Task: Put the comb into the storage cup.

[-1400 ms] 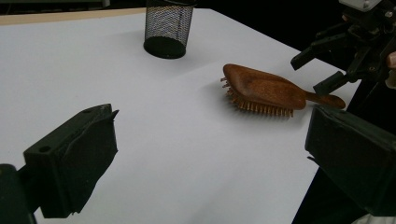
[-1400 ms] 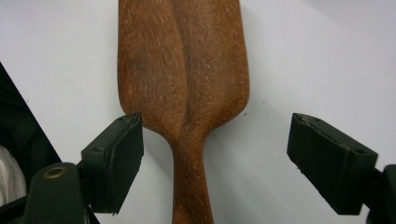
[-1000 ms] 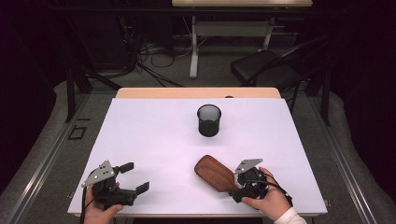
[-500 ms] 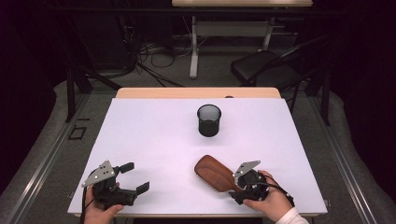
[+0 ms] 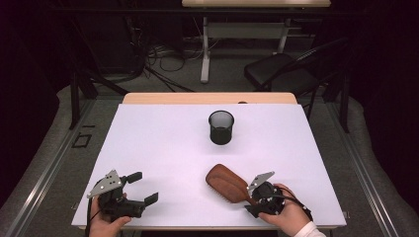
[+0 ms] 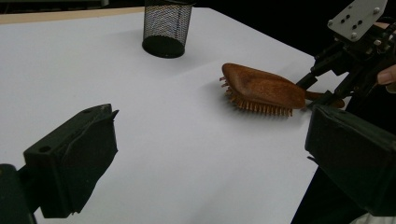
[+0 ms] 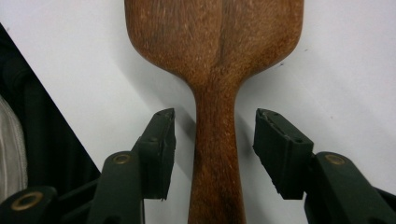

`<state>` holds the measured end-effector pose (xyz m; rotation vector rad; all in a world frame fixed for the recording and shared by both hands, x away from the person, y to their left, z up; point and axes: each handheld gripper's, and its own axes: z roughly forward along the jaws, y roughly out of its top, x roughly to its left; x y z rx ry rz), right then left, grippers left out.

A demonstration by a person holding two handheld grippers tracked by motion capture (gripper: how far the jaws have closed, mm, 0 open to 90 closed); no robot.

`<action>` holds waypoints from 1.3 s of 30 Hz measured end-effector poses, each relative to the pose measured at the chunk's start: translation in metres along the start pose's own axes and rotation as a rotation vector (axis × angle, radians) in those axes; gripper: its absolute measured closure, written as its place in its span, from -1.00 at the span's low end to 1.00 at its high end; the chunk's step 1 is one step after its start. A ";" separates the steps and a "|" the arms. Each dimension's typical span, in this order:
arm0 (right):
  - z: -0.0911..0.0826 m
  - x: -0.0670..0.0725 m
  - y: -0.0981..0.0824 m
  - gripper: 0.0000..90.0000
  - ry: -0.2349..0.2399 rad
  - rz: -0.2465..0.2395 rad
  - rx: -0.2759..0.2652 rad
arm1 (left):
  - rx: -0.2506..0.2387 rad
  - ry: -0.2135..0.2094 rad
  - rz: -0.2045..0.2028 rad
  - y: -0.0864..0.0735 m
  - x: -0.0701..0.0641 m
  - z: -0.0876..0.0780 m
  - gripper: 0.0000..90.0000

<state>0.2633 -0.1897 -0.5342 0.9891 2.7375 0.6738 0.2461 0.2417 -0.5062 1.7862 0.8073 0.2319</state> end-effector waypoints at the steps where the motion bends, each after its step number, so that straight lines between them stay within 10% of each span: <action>1: 0.001 0.001 0.000 0.12 0.000 -0.002 0.007 | -0.002 0.002 -0.001 0.000 0.000 0.000 -0.95; 39: 0.004 0.001 0.000 0.57 -0.010 -0.004 -0.010 | -0.001 0.006 0.000 0.000 0.000 0.000 -0.95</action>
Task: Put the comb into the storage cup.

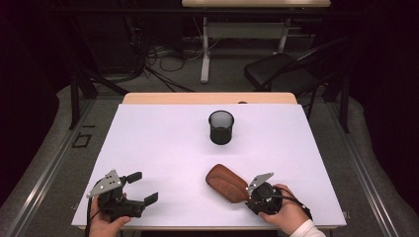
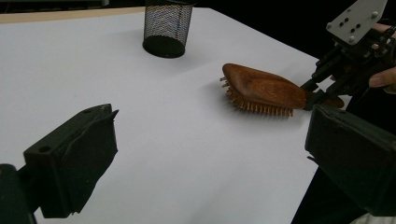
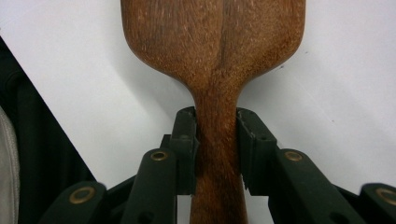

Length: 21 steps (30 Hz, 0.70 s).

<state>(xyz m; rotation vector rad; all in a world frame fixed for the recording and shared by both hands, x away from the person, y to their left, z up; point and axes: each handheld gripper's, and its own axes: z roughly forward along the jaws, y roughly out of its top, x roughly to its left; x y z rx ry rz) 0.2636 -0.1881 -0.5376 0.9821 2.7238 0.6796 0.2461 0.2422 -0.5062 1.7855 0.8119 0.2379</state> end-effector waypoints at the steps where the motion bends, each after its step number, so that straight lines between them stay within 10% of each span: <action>1: 0.000 0.000 0.000 0.57 -0.002 -0.006 0.002 | 0.000 0.001 0.000 0.000 0.000 0.000 -0.95; 21: -0.001 0.002 -0.001 0.58 -0.021 -0.017 -0.016 | 0.000 0.002 0.000 0.000 0.000 0.000 -0.95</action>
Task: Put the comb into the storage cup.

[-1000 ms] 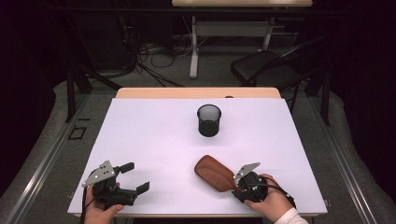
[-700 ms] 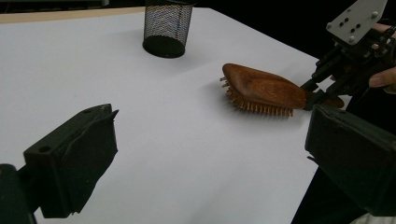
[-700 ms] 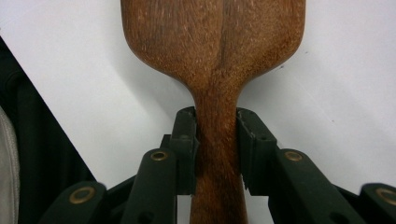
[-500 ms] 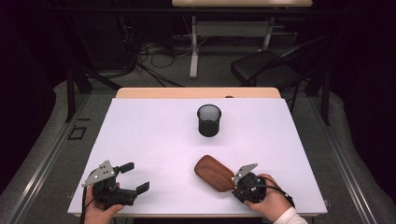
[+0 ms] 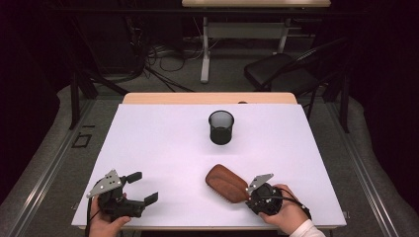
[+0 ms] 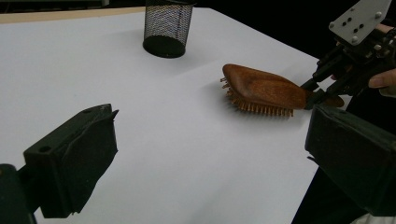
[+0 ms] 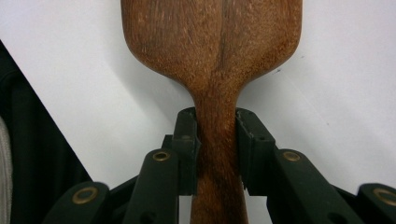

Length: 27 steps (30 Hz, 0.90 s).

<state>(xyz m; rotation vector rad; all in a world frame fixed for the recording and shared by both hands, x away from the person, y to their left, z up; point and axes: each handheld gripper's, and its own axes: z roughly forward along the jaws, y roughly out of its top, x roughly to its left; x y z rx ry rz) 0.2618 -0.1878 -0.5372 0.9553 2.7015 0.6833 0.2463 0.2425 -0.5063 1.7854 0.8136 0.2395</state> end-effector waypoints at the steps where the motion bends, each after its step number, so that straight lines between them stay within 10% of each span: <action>1: 0.000 0.000 0.000 0.58 0.000 0.001 0.000 | 0.000 0.000 -0.001 0.000 0.000 0.000 -0.95; 27: -0.009 0.000 -0.006 0.59 0.008 0.040 -0.118 | 0.002 -0.001 0.002 0.000 0.000 0.000 -0.95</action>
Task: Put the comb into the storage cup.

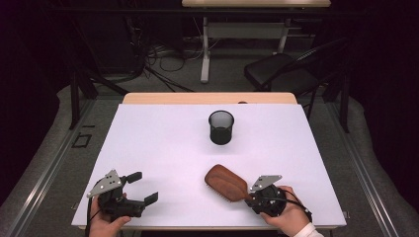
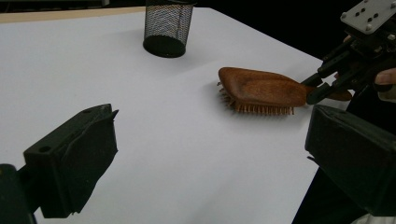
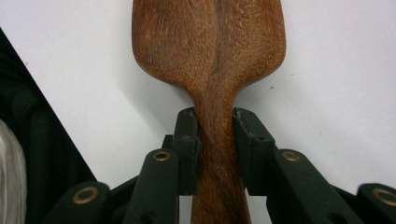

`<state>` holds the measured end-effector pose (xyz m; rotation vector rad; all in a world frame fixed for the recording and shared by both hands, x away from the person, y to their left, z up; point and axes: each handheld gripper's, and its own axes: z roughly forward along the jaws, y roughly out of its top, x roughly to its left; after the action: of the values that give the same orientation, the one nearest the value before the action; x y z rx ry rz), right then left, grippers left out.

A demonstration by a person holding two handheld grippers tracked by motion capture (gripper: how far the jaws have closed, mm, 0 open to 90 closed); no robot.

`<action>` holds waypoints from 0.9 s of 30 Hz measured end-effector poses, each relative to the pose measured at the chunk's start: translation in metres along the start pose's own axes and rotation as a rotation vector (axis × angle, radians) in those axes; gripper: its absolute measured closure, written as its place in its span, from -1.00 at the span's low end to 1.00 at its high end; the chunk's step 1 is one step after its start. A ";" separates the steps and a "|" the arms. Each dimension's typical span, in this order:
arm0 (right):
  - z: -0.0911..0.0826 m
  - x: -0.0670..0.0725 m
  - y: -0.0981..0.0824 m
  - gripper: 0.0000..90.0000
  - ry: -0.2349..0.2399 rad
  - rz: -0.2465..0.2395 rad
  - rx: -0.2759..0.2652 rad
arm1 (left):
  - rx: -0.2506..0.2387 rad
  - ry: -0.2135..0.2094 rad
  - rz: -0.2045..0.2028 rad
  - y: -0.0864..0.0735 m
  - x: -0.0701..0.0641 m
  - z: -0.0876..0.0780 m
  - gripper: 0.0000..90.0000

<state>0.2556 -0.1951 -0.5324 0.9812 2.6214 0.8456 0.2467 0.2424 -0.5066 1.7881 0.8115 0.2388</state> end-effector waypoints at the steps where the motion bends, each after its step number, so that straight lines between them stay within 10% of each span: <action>1: 0.000 0.000 0.000 0.59 0.001 0.005 -0.008 | 0.000 0.001 0.000 0.000 0.000 0.000 -0.95; 27: 0.007 0.000 -0.002 0.57 -0.005 0.012 0.024 | -0.001 0.000 0.000 0.000 0.000 0.000 -0.95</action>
<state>0.2576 -0.1930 -0.5396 1.0051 2.6294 0.8157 0.2468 0.2423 -0.5066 1.7873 0.8110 0.2389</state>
